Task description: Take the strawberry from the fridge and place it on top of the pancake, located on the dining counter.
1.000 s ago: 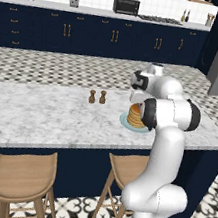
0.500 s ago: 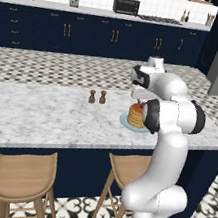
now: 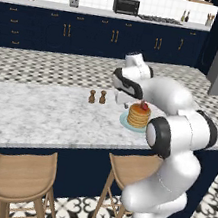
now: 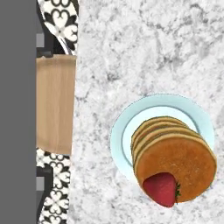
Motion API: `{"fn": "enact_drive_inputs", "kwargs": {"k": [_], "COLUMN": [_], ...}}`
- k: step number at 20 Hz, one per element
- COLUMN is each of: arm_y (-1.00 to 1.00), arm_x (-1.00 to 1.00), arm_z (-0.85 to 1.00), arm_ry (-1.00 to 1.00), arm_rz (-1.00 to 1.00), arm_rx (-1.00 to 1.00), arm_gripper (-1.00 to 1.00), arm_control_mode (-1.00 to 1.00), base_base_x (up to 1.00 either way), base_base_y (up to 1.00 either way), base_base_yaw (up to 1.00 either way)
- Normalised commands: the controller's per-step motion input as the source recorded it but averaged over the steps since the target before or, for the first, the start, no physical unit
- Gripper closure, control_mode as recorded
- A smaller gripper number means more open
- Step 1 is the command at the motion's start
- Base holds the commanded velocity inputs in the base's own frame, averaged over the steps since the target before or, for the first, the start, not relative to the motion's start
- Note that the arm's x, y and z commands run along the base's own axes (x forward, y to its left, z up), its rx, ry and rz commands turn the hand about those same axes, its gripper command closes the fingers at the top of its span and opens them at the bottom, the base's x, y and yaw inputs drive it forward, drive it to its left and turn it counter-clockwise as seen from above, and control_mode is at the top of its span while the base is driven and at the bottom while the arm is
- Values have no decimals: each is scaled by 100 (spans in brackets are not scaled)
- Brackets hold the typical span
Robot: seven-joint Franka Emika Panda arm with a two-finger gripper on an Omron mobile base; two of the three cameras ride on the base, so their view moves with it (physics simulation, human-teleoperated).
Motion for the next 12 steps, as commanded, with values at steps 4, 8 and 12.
{"fn": "enact_drive_inputs", "kwargs": {"k": [4,8,12], "arm_y": [100,80,64], "arm_x": [-100,-100,-100], "arm_z": [36,31,35], "arm_ry": [0,-5,-11], "arm_rz": [11,11,9], "arm_rx": [-12,-6,-7], "arm_gripper": [-100,-100,-100], "arm_control_mode": [-100,-100,-100], "base_base_x": [0,0,0], "base_base_y": [0,0,0], "base_base_yaw": [0,0,0]}}
